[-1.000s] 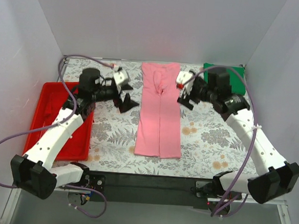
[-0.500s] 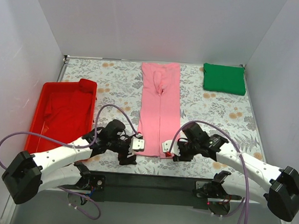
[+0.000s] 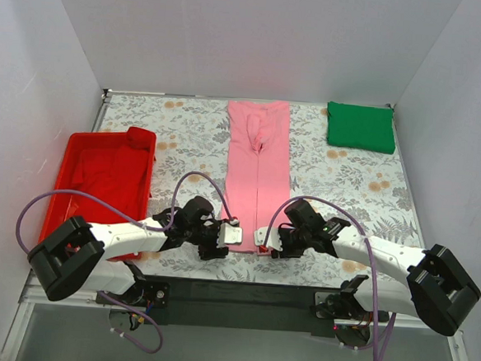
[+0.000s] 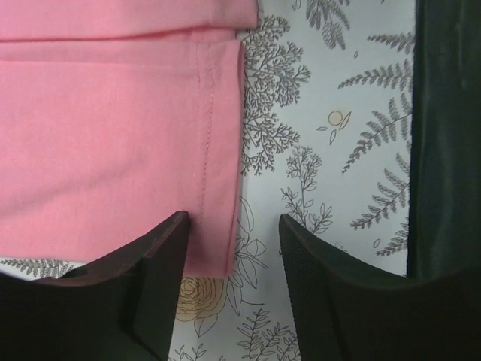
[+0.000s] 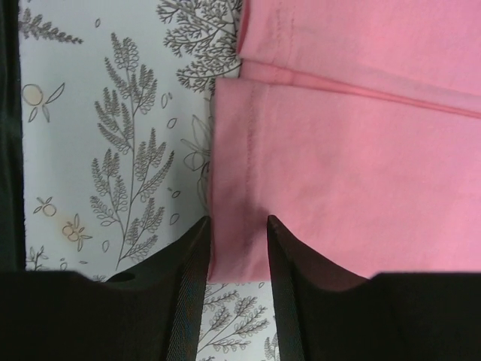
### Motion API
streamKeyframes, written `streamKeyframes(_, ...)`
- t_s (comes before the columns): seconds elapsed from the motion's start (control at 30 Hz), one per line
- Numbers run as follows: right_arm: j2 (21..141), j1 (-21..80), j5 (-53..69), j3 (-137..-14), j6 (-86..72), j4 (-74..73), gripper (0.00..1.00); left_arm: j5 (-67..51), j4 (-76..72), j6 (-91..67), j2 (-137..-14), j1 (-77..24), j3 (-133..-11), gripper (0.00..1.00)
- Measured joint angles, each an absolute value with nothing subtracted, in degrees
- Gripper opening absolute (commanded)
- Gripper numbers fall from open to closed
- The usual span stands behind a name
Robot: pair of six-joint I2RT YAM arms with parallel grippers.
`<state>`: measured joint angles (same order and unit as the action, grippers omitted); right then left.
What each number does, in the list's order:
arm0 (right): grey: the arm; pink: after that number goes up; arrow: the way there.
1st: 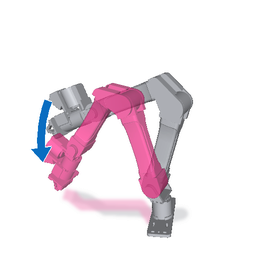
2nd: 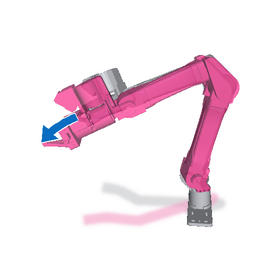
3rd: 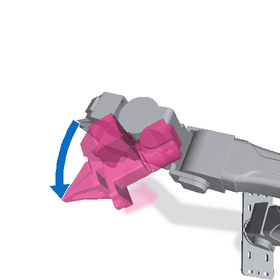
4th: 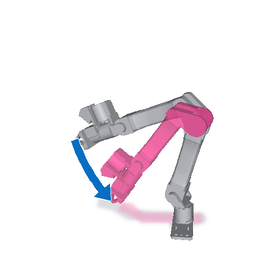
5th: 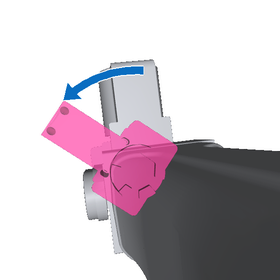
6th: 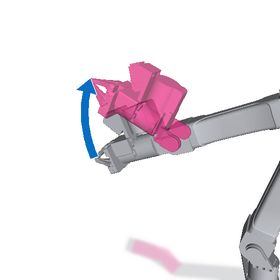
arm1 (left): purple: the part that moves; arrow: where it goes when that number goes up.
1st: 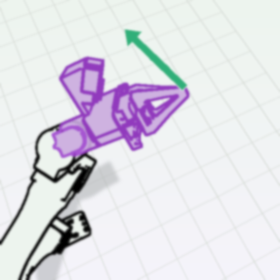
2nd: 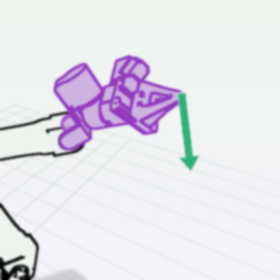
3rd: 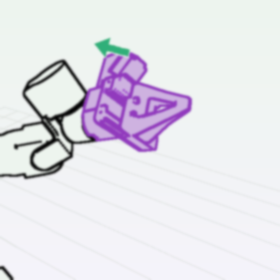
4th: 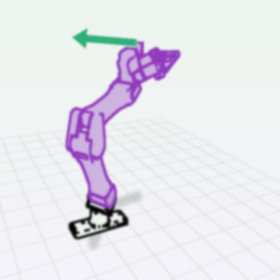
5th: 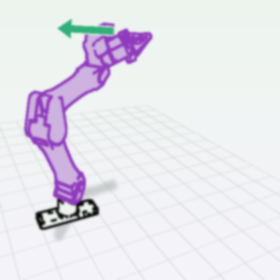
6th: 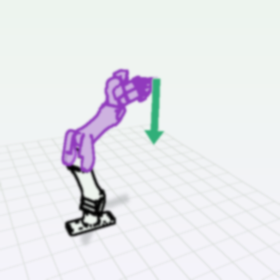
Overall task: Fold and stack the t-shirts
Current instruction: Fold the tshirt
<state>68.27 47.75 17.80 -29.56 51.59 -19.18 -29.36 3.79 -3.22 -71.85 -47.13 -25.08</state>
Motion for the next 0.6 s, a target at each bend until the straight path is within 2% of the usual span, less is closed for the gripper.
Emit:
streamKeyframes(0.07, 69.3, 47.8, 17.4, -29.9, 51.5, -17.7, 0.39, -28.8, 2.7, -3.2, -73.7, -47.2, -24.9, 0.41)
streamKeyframes(0.17, 70.8, 47.8, 17.0, -30.3, 51.2, -15.8, 0.33, -28.5, 0.3, -3.0, -74.9, -47.4, -24.9, 0.36)
streamKeyframes(0.2, 71.0, 47.9, 16.9, -30.4, 51.2, -15.4, 0.26, -28.4, -0.1, -2.9, -75.2, -47.4, -24.9, 0.27)
streamKeyframes(0.27, 71.4, 48.2, 16.6, -30.4, 51.0, -14.7, 0.18, -28.3, -1.0, -2.6, -75.6, -47.5, -24.9, 0.17)
streamKeyframes(0.3, 71.4, 48.4, 16.5, -30.3, 51.0, -14.5, 0.07, -28.2, -1.3, -2.4, -75.7, -47.5, -24.9, 0.07)
streamKeyframes(0.33, 71.4, 48.6, 16.3, -30.2, 51.0, -14.3, 0.01, -28.1, -1.4, -2.3, -75.8, -47.5, -24.9, 0.03)
streamKeyframes(0.37, 71.3, 48.8, 16.0, -30.2, 51.0, -14.2, 0.01, -28.0, -1.5, -1.9, -75.7, -47.5, -24.9, 0.0)
streamKeyframes(0.6, 68.2, 53.7, 14.8, -29.5, 48.4, -18.2, 0.01, -28.7, 6.1, -1.9, -70.0, -50.4, -24.9, 0.0)
